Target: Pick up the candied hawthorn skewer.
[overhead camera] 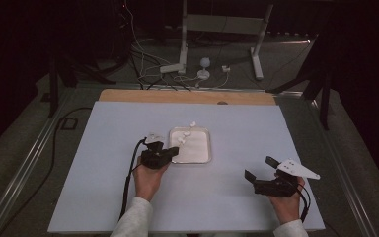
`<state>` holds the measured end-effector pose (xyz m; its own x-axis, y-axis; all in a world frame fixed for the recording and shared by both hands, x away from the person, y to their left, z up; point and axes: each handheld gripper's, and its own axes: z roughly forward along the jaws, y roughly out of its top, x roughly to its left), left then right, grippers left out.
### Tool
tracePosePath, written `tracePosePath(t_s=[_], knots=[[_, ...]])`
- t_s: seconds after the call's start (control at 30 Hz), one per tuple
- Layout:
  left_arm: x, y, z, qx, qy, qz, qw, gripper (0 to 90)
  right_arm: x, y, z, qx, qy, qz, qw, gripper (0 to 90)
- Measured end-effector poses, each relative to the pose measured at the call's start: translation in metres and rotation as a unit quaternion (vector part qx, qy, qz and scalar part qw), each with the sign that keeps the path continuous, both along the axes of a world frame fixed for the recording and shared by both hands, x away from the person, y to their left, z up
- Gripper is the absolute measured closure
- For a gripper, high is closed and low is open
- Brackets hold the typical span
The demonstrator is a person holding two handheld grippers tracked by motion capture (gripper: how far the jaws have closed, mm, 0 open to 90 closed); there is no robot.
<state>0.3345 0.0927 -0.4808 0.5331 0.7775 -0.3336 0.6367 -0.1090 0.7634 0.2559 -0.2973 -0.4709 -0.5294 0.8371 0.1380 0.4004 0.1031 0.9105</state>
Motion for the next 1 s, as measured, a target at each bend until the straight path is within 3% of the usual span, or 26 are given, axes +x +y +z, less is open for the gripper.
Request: tracePosePath(t_s=[0.27, 0.47, 0.6, 0.73, 0.93, 1.0], knots=[[-0.015, 0.012, 0.011, -0.01, -0.024, -0.003, 0.9997, 89.7, 0.023, 0.016, 0.022, 0.014, 0.02, 0.028, 0.9993, 0.0], [-0.019, 0.021, 0.017, -0.008, -0.023, 0.004, 0.9997, 89.6, 0.043, 0.028, 0.041, 0.008, 0.034, 0.033, 0.9988, 0.0], [-0.026, 0.027, 0.018, -0.012, -0.044, -0.004, 0.9989, 89.6, 0.053, 0.033, 0.049, 0.01, 0.032, 0.032, 0.9989, 0.0], [-0.032, 0.034, 0.017, -0.002, -0.061, -0.01, 0.9981, 89.5, 0.066, 0.046, 0.059, 0.012, 0.031, 0.051, 0.9981, 0.0], [-0.039, 0.044, 0.012, -0.01, -0.067, 0.001, 0.9977, 89.5, 0.076, 0.063, 0.063, 0.0, 0.025, 0.07, 0.9973, 0.0], [-0.039, 0.045, 0.012, -0.008, -0.062, 0.005, 0.998, 89.5, 0.08, 0.071, 0.066, 0.008, 0.029, 0.076, 0.9966, 0.0]])
